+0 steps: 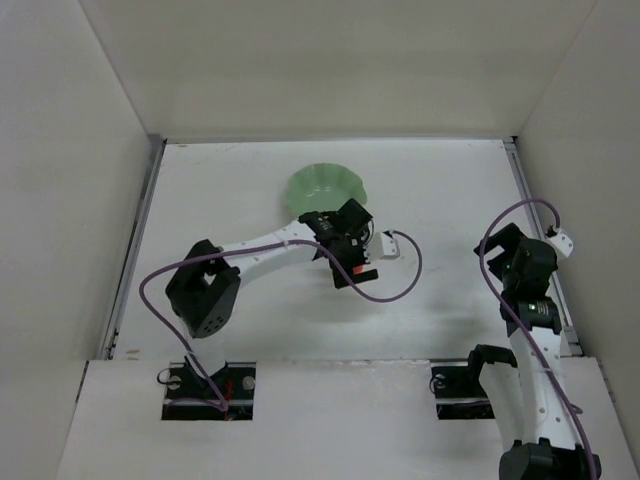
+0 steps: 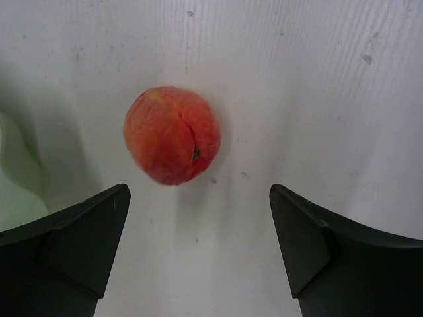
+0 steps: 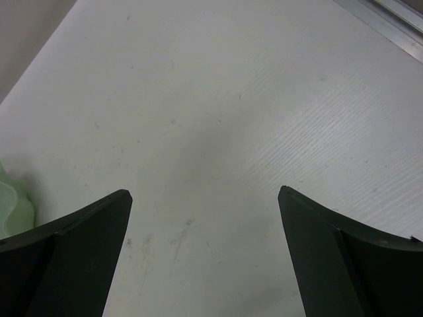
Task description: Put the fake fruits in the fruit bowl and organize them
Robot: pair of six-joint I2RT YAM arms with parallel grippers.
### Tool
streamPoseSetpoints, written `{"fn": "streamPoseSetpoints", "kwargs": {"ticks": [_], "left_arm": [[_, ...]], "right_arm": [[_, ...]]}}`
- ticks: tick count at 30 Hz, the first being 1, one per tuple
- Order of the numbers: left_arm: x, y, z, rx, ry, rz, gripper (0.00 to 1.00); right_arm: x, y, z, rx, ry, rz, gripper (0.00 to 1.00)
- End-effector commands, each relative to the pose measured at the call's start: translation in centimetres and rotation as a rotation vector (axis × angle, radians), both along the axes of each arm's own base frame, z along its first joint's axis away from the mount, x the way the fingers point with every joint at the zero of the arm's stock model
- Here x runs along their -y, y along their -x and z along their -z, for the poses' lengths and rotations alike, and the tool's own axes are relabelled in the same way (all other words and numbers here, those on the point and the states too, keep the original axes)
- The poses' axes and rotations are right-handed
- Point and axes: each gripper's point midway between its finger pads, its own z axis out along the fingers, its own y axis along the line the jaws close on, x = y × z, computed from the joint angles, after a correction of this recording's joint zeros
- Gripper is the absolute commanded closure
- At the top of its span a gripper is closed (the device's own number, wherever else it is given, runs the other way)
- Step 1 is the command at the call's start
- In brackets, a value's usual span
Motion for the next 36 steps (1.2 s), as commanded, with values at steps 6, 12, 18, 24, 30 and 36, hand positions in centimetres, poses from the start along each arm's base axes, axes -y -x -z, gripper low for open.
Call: {"fn": "streamPoseSetpoints", "kwargs": {"ticks": [6,12,18,24,30,36], "left_arm": [[3.7,-3.6,0.4,0.058,0.086,-0.004,0.13],[3.3,-2.6,3.7,-0.016,0.03,0.007,0.31],[4.0,-1.7,2.0,-0.004,0.074,0.018,0.71],[4.4,-2.2,-1.8,0.042,0.178,-0.021,0.78],[4.6,-3.0,-3.8,0.061,0.223,-0.04,0.8],[5.4,-5.0,-8.3,0.071,0.344,-0.126,0.8]], "right_arm": [[0.2,-0.2,-1.6,0.04,0.048,0.003,0.0],[0.2,-0.2,-1.5,0.033,0.05,0.005,0.0],[0.2,-0.2,-1.4,0.033,0.05,0.005,0.0],[0.3,-0.3,-1.2,0.009,0.054,0.003,0.0],[0.3,0.3,-1.3,0.035,0.054,0.018,0.0],[0.1,0.3,-1.5,0.022,0.08,0.011,0.0]]}}
